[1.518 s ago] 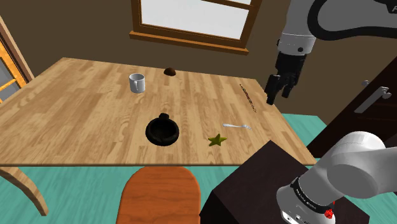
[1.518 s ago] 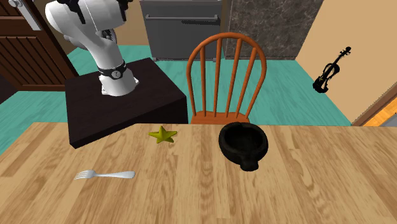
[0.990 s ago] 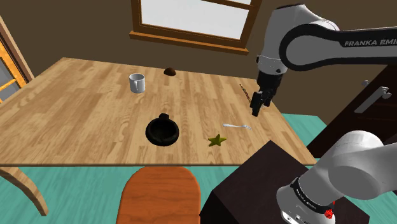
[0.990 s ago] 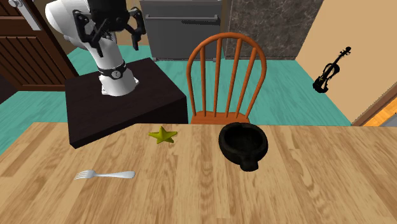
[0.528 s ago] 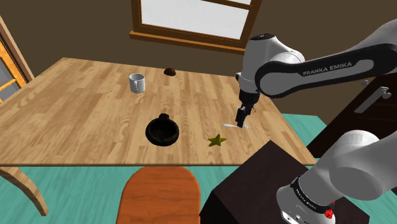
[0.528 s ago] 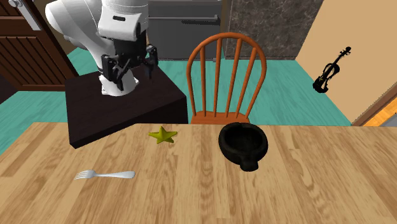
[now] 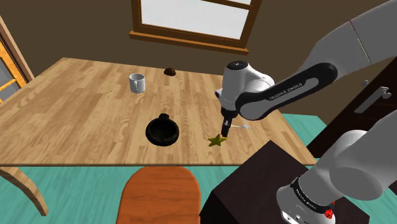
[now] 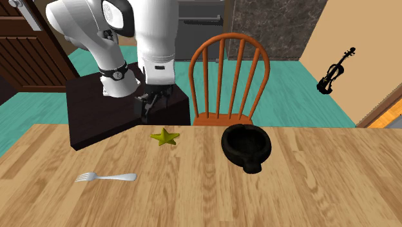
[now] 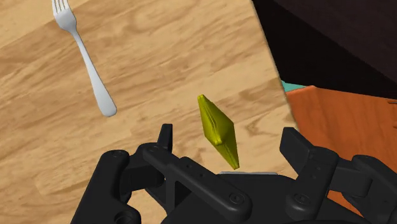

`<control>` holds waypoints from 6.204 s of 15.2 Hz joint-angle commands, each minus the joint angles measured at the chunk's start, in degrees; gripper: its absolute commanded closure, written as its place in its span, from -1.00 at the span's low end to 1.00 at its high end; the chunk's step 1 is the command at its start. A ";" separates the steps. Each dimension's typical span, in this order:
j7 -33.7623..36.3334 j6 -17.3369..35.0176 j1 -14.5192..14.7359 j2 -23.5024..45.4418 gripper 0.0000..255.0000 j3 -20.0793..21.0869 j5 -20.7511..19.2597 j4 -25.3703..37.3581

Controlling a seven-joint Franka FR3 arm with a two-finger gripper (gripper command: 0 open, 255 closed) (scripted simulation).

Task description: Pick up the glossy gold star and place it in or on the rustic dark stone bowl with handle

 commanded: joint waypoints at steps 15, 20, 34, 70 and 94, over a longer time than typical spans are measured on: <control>7.21 16.49 0.74 20.28 -1.00 -2.13 -18.43 4.13; 7.20 16.47 0.74 20.27 -1.00 -2.12 -18.41 4.13; 5.02 14.58 0.21 17.53 1.00 -1.13 -16.00 3.54; -4.84 -10.84 3.05 6.83 1.00 4.15 -0.87 18.92; 4.39 -22.59 12.26 41.76 1.00 5.79 -6.25 62.38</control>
